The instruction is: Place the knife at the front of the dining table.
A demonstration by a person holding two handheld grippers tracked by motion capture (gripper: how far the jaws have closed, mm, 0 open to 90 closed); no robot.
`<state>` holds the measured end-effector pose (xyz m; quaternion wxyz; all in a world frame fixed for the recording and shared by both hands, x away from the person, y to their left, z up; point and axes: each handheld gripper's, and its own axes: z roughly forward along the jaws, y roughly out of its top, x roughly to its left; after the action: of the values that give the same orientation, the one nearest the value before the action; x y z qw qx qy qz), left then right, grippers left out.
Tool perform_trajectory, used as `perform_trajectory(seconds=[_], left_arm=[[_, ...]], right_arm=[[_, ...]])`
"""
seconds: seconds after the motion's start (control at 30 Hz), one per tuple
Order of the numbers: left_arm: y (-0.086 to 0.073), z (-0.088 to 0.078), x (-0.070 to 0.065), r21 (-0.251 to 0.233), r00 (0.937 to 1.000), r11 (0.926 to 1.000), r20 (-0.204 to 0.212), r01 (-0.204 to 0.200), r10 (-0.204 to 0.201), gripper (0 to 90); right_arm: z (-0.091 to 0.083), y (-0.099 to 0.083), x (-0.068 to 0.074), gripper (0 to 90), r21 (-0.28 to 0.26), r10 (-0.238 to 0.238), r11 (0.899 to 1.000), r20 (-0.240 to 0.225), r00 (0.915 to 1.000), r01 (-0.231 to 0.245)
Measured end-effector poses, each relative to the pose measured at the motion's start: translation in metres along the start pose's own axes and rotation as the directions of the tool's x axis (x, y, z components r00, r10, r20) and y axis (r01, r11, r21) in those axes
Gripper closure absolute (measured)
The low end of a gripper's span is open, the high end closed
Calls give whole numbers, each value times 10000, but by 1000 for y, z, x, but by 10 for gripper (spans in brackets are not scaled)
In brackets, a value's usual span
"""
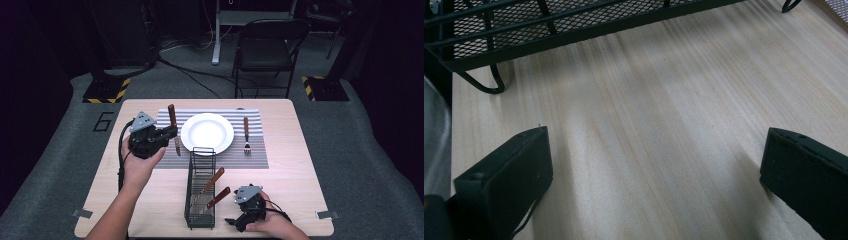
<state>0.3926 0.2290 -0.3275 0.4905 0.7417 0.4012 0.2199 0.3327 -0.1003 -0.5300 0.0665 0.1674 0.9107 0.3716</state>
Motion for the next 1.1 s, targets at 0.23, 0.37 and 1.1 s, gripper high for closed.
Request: perform_trajectory(seconds=[0.23,0.37,1.1], left_arm=[[-8,2,14,25,9988,9994,-341,349,-348,801],[-13,4,22,115,9979,9991,-519,402,-396,801],[-50,24,57,542,9840,9920,-1433,1142,-1054,801]], right_arm=[[0,0,0,0,0,0,10000,0,10000,0],[0,0,0,0,0,-2,10000,-2,10000,2],[0,0,0,0,1,-1,10000,0,10000,1]])
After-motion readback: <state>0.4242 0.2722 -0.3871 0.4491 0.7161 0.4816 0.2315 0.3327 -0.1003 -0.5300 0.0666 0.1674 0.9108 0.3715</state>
